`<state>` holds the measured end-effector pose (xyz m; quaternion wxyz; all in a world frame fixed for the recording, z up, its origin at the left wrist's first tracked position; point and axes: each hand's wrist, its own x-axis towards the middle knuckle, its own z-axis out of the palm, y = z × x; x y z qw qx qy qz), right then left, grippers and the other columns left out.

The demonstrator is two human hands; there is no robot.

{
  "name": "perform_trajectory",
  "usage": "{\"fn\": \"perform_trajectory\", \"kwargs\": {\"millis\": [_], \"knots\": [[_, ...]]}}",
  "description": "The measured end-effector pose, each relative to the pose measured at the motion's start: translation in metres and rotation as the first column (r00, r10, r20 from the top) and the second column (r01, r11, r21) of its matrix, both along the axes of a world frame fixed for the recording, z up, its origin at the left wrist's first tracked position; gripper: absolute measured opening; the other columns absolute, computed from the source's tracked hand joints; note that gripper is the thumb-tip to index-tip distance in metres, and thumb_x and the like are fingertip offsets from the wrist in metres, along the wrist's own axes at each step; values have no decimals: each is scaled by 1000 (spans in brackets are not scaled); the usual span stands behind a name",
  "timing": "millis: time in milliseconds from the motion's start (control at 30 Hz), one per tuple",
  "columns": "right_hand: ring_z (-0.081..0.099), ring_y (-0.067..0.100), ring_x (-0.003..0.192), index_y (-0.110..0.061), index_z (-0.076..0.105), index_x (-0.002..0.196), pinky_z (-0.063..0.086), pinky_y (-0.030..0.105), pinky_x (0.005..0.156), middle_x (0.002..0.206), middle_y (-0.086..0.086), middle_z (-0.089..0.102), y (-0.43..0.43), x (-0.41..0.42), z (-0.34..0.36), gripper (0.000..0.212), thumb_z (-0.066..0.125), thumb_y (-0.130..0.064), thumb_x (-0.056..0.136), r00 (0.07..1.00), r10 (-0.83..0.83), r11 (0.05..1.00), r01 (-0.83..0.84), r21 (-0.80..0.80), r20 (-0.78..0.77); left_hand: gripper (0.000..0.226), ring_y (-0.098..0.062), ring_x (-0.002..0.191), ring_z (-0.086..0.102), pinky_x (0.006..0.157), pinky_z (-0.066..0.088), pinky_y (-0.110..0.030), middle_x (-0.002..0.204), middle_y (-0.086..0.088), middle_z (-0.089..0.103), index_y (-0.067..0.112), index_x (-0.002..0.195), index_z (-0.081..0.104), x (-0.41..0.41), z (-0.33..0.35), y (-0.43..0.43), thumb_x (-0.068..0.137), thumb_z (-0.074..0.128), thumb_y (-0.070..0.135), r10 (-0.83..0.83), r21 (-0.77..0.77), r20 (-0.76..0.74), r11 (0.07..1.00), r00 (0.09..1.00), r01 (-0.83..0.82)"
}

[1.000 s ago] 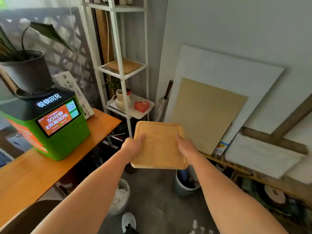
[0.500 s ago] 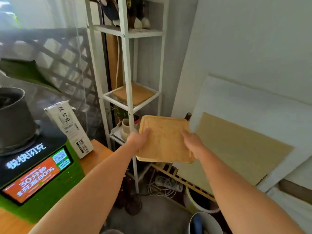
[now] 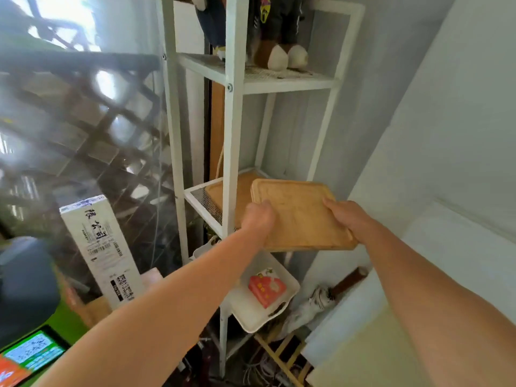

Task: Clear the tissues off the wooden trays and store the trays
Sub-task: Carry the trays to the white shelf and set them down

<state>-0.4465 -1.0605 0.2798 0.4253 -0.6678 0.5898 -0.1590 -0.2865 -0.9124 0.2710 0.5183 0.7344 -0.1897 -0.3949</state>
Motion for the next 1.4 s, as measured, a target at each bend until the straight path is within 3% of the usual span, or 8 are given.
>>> {"fn": "perform_trajectory", "kwargs": {"millis": [200,433,667,833,967,1133,1267,1400], "knots": [[59,14,75,-8,63,123,44,27,75,116,11,65,-90,76,-19,65,60,-60,85,974,221,975,-220,15,-45,40,-34,118,51,104,40,-48,129,-16,53,5,133,45,28,-13,-53,103,37,30,287,46,11,957,958,-287],[67,22,88,-8,68,117,53,37,85,109,8,71,-138,145,-42,51,67,-48,85,926,375,924,-377,57,45,9,-19,87,51,74,39,-34,101,-6,54,14,101,50,58,-21,-78,99,42,15,487,17,97,871,868,-491],[67,27,98,-9,63,126,52,45,94,112,9,69,-151,190,-63,59,70,-48,83,901,411,884,-432,181,143,18,-11,83,57,80,49,-35,93,4,61,23,102,58,77,-33,-80,97,43,15,599,-83,2,798,801,-596],[67,28,92,-9,64,122,55,45,88,102,9,70,-151,202,-79,52,68,-46,86,880,454,854,-474,215,137,21,-11,79,55,71,43,-31,88,3,59,15,103,62,78,-50,-82,96,42,14,658,-12,90,751,747,-660],[67,24,87,-15,64,122,55,38,73,98,3,69,-156,203,-85,50,65,-50,86,872,481,848,-489,203,91,25,-26,95,56,89,49,-43,105,-9,61,9,108,63,80,-57,-86,95,43,15,646,82,166,744,745,-663],[62,32,109,-14,56,134,49,53,99,122,11,64,-158,206,-92,59,61,-51,89,862,499,836,-507,211,94,28,-22,93,45,94,44,-43,116,-13,57,6,109,64,84,-66,-90,95,41,16,645,114,223,727,730,-677],[56,33,118,-14,51,139,44,53,104,133,11,59,-155,207,-93,63,59,-53,89,850,520,835,-526,163,80,28,-16,83,34,83,33,-35,117,-11,55,5,107,64,85,-71,-90,95,41,15,651,108,229,722,724,-683],[57,30,113,-11,55,133,46,45,99,128,11,60,-152,207,-94,58,59,-51,91,856,515,852,-517,87,42,28,-15,92,35,85,26,-29,124,-12,52,4,110,60,82,-73,-90,100,39,19,622,116,285,733,729,-671]]}}
